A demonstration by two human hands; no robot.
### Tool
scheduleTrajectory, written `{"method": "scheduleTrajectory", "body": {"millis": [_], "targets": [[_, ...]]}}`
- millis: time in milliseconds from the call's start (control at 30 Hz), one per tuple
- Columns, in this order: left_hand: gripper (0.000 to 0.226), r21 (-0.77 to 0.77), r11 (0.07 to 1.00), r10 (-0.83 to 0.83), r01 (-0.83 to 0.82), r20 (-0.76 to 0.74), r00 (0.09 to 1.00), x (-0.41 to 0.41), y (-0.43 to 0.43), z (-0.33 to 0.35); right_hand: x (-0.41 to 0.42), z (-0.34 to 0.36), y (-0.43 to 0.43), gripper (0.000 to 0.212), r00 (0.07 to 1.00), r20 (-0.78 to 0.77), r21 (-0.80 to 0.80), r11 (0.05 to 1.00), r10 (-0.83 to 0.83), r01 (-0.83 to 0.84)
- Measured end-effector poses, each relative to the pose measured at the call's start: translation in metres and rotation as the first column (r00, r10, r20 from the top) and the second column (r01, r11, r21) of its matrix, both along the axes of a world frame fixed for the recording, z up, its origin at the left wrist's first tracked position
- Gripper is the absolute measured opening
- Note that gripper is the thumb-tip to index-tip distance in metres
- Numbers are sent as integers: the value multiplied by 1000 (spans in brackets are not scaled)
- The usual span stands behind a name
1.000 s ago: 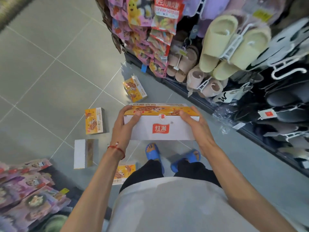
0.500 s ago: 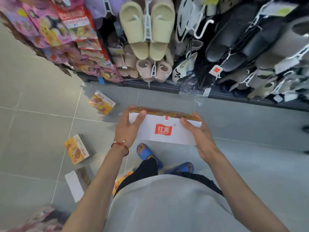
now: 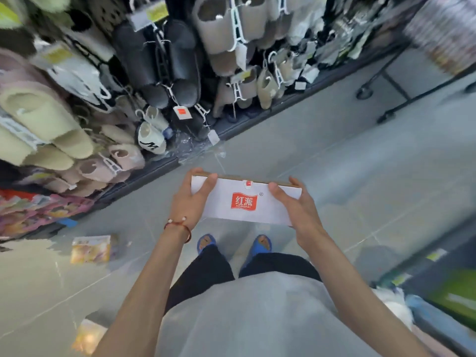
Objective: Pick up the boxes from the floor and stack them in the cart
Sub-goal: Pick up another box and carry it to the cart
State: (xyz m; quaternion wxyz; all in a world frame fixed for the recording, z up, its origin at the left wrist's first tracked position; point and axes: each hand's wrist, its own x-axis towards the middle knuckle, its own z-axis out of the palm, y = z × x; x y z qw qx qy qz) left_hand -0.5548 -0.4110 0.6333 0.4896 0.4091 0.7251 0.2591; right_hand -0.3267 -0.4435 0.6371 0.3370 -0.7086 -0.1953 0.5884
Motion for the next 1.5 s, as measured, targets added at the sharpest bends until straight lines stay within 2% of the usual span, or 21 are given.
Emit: {"method": "scheduleTrajectory", "body": {"millis": [133,233,333,500,700,867,1100,1333,1500], "targets": [[41,-12,986,-163,164,36,986,70,42,-2,63,1,7,69,985,16,10,985,-171,171],[51,-3,958,-286,286,39,958,116,76,-5,102,0,19,68,960,23,16,960,-280,280],[51,-13,927,-374,375,44,927,163,117,-8,139,-2,42,69,929,43,13,930,-367,367],[51,-12,862,-506,506,35,862,245,196,-10,201,-5,93,68,864,84,27,868,-496,496],[52,-7,780,-626,626,22,780,344,293,-2,271,5,158,64,754,48,38,755,-655,654],[31,21,705,-709,708,13,705,433,358,7,336,9,205,59,649,19,61,648,-761,759],[35,8,635,-772,773,-38,635,570,407,12,454,10,243,55,555,24,71,555,-832,829],[23,30,632,-770,774,-81,632,712,422,25,589,14,261,51,554,28,81,554,-832,828],[20,50,652,-756,757,-45,653,801,425,45,680,24,271,45,564,71,109,568,-823,816]]}}
